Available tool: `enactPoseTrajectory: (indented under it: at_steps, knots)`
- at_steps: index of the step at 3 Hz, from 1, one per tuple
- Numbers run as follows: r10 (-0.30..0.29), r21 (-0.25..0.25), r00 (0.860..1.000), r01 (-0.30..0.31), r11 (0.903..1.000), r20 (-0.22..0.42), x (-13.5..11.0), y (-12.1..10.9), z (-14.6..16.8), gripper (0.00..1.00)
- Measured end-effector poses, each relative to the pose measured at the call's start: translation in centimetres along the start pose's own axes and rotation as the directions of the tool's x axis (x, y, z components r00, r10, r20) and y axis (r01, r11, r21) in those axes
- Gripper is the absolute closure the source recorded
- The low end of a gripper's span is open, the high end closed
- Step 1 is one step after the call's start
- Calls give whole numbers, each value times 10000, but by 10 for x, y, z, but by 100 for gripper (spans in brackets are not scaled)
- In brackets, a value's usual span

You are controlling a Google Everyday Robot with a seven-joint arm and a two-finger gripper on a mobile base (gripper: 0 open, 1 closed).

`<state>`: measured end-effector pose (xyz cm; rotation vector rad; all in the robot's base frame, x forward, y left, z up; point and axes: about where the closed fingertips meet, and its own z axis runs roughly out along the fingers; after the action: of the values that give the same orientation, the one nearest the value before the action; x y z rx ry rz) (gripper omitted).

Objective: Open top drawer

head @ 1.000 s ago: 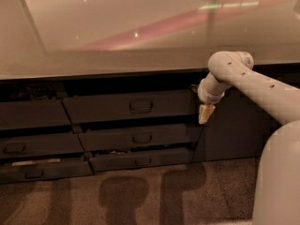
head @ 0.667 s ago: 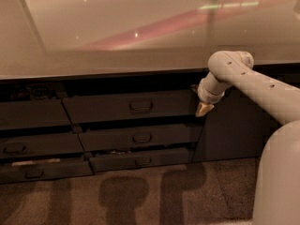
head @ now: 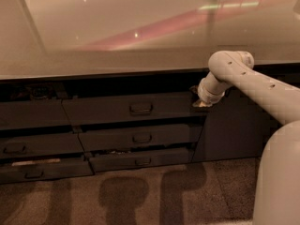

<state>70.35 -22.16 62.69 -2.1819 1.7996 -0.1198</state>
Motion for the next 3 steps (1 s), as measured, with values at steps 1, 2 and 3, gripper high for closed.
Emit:
enactPoseTrajectory:
  at_steps: [1,2,3]
  knots:
    - [0,0,10000,0,10000,0,0,0,0,100]
    - [0,-1,10000,0,10000,0,0,0,0,100]
    - [2,3,10000,-2,10000,-2,-1,-2,-5,100]
